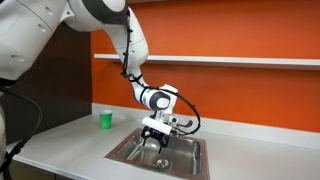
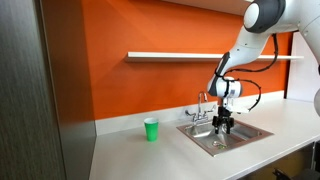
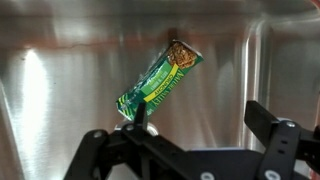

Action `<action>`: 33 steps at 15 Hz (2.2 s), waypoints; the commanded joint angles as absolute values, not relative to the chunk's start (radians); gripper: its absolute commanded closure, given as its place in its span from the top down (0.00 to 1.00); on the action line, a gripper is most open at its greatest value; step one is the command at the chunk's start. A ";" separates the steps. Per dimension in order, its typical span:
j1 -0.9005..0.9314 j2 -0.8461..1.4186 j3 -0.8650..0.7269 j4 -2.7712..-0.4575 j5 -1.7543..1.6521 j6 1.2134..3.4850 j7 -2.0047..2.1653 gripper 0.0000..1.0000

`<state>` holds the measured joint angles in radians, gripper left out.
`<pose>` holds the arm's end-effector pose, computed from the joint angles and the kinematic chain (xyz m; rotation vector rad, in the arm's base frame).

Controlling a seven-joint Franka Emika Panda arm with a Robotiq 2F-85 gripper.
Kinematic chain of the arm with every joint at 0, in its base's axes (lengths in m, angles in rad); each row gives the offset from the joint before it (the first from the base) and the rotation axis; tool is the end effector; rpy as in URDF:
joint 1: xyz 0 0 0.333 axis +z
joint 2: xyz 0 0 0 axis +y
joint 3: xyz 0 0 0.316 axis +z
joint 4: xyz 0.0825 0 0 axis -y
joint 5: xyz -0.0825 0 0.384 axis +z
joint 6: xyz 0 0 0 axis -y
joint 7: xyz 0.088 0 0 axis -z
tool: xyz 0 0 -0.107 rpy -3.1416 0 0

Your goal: Pick up the snack from the sink and place it on the counter

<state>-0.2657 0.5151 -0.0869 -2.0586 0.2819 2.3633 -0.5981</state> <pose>0.5339 -0.1936 0.1662 -2.9256 -0.0449 0.1761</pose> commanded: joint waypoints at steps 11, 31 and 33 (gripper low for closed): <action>-0.354 0.641 -0.013 -1.995 0.276 2.407 -0.562 1.00; -0.380 0.656 -0.004 -1.996 0.281 2.411 -0.560 1.00; -0.372 0.659 -0.010 -1.993 0.264 2.405 -0.558 1.00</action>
